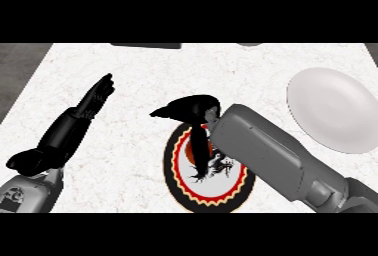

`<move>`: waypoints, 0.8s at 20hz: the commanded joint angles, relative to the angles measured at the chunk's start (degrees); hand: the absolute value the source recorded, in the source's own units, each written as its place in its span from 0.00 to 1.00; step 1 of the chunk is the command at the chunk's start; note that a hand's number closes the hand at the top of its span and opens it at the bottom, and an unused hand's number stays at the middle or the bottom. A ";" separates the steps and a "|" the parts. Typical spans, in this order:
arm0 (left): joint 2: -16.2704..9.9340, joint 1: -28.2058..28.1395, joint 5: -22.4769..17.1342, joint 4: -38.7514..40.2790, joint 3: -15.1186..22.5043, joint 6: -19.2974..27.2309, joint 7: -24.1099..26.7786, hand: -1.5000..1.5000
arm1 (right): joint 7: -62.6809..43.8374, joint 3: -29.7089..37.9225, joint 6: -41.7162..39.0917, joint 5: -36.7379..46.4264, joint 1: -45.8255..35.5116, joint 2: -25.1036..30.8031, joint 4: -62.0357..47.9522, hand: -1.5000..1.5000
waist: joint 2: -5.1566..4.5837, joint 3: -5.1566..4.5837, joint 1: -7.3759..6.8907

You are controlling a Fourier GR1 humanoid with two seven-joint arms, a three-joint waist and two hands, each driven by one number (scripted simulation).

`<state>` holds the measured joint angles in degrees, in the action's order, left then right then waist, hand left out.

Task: Pick the tomato from the plate and place it in the plate

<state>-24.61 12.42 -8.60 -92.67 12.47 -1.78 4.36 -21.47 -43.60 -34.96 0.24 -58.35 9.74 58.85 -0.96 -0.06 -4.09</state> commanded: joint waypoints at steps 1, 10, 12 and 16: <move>0.23 -0.95 -0.01 -0.43 -1.11 0.37 -1.42 0.50 | -5.07 2.43 -6.98 -2.14 -7.17 -6.57 -9.85 0.00 | 0.65 0.00 1.95; 0.16 -1.75 0.69 1.91 -2.79 -1.82 1.86 0.50 | -10.47 3.90 -21.81 -4.24 -16.80 -9.66 -22.35 0.00 | 0.68 -0.01 2.44; 0.65 0.42 0.73 1.47 -2.82 -1.66 -1.10 0.50 | -8.71 2.37 -18.31 -3.67 -18.05 -9.69 -26.86 0.00 | 0.37 -0.01 1.43; 2.18 -0.94 1.97 -2.77 -1.50 -0.47 -3.92 0.50 | -6.13 3.25 -19.41 -0.95 -19.55 -9.72 -30.77 0.00 | 0.52 0.03 1.89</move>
<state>-23.79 11.99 -7.82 -92.88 9.93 -3.18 2.70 -28.32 -40.32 -52.94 -2.33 -76.14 0.36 31.71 -0.49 -0.05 -2.28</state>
